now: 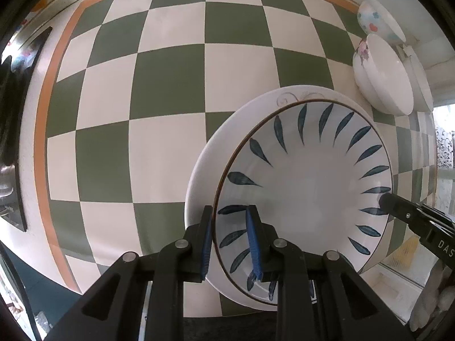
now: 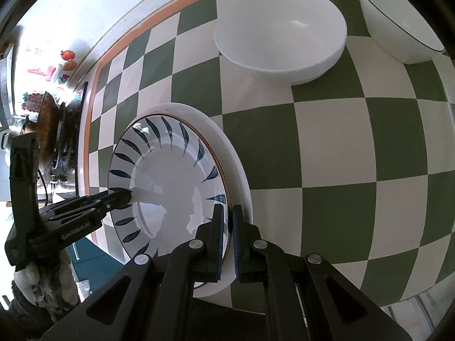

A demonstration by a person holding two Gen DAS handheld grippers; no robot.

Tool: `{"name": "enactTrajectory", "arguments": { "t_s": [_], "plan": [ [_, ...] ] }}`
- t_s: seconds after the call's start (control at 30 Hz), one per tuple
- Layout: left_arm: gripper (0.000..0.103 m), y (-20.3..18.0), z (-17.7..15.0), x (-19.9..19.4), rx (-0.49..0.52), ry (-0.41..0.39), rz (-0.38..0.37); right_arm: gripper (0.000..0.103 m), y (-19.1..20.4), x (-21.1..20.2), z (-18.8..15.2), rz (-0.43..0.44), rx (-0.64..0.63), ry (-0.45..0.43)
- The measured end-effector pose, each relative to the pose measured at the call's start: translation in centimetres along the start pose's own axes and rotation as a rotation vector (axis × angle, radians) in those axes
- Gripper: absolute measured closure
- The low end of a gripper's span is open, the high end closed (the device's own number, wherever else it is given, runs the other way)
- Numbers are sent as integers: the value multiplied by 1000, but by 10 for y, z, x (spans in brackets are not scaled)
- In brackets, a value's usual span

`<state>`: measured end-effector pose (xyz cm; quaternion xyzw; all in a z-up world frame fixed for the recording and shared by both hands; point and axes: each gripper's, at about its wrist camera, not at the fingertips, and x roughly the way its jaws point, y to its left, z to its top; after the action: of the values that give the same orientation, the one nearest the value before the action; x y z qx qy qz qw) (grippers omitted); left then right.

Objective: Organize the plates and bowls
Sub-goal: 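Carry the blue-leaf plate with both grippers and lower it onto the plate stack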

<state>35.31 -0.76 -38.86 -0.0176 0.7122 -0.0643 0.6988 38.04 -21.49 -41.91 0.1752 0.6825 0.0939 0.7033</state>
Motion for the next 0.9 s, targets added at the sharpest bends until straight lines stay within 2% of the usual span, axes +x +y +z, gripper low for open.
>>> {"name": "enactTrajectory", "arguments": {
  "t_s": [0.27,0.53,0.73,0.9],
  "plan": [
    [81,5,4,0,-24,13,6,93,-4,0,1,19,29,12],
    [81,5,8,-2,-58,16,42,92,1,-3,8,-15,15,45],
    [81,5,-3,-24,-76,-40,60,92,11,-23,6,-32,-39,18],
    [81,-1,-27,-63,-63,-132,47,92,35,-52,-14,-53,-90,-30]
  ]
}}
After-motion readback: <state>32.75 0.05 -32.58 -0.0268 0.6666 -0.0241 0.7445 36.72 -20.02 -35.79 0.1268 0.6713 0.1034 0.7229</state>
